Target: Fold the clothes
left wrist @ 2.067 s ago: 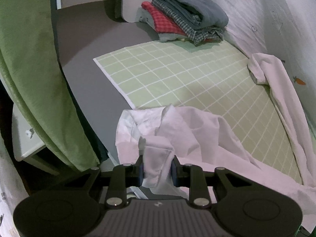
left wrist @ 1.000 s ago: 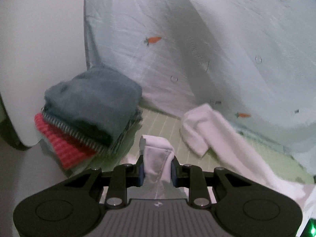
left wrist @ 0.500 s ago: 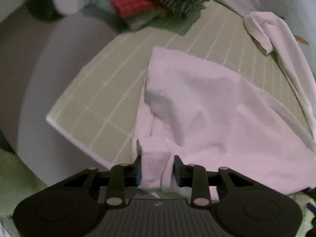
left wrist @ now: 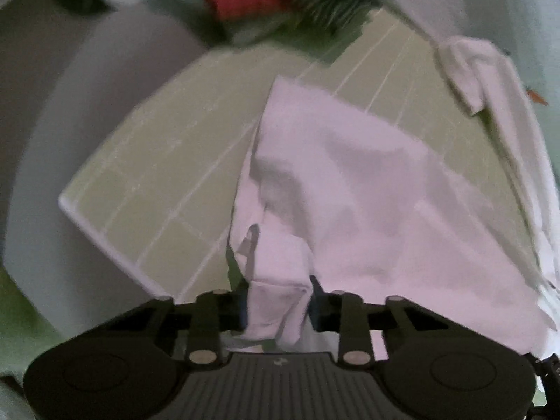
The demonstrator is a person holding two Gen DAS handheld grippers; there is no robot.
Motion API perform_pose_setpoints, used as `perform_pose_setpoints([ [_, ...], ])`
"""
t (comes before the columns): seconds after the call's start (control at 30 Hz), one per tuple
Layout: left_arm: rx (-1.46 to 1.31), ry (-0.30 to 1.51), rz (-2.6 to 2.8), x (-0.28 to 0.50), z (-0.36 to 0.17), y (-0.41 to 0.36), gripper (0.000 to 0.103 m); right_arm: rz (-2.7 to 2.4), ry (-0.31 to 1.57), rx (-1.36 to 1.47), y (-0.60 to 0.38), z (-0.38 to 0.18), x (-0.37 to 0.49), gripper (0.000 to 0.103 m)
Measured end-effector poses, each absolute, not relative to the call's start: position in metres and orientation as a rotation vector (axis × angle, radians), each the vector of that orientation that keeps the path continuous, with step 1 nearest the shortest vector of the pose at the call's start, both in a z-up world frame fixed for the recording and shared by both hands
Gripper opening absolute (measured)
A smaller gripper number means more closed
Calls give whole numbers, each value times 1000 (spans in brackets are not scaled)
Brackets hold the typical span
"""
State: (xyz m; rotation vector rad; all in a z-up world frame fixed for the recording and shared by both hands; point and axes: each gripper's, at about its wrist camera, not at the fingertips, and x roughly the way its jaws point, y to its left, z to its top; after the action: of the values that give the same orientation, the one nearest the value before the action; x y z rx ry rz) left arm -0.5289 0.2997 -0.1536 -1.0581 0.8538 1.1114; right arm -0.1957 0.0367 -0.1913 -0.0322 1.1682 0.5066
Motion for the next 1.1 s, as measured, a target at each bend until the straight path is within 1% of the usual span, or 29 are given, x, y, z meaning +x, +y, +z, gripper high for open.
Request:
perform_pose_setpoints([
  [0.17,-985,769,1178,-538,-134,318,29,480,1166,-4,23,-191,-198,103],
  [0.27,-985,772,1243,-540,-135,328,29,440,1162,40,5,-190,-191,103],
  [0.4,-931,829,1282,-533,-132,323,36,369,1136,153,-37,-189,-156,103],
  [0.47,-898,847,1305,-530,-127,317,40,333,1122,209,-58,-188,-139,103],
  [0.53,-864,863,1327,-526,-122,310,56,298,1108,264,-78,-187,-122,103],
  [0.63,-846,800,1349,-520,-108,302,73,244,1084,347,-110,-186,-96,103],
  [0.67,-837,775,1356,-514,-102,298,76,226,1076,375,-120,-186,-88,103],
  [0.73,-803,729,1364,-500,-91,286,89,190,1059,429,-141,-185,-71,103],
  [0.83,-740,672,1358,-471,-74,262,94,148,1033,500,-169,-185,-42,103],
  [0.93,-734,640,1325,-433,-65,234,97,143,1032,523,-187,-190,6,97],
  [1.03,-728,635,1290,-393,-60,208,97,124,1038,579,-202,-197,45,95],
  [1.1,-714,644,1266,-366,-59,192,98,160,1044,594,-205,-198,64,80],
])
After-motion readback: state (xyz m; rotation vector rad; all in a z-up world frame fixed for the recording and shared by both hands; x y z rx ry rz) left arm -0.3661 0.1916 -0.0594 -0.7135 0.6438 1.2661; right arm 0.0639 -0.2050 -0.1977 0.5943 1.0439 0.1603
